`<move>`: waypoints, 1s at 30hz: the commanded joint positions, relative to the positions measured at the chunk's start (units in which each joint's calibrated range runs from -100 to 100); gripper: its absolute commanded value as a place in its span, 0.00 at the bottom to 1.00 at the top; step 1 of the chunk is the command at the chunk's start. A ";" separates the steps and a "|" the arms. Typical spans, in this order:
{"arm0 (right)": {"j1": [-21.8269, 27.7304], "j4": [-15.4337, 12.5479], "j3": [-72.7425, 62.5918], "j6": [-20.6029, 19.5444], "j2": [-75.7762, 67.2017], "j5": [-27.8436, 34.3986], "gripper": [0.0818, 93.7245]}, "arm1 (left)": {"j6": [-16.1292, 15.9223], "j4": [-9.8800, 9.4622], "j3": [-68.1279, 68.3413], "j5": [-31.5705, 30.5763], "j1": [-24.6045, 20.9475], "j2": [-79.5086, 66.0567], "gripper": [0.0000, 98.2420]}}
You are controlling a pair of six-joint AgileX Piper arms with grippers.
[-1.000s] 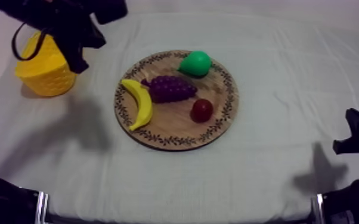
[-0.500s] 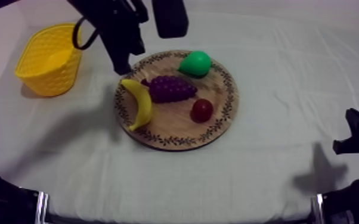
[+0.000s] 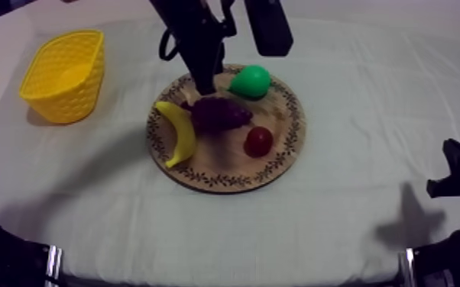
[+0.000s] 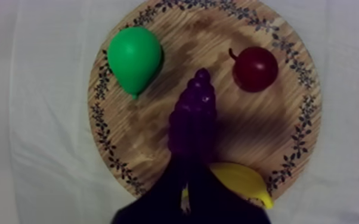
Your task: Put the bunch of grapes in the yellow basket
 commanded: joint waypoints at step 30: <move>-0.01 0.00 -0.04 0.00 0.00 0.00 0.00 | 4.24 -1.41 -0.62 5.58 0.11 -0.17 0.92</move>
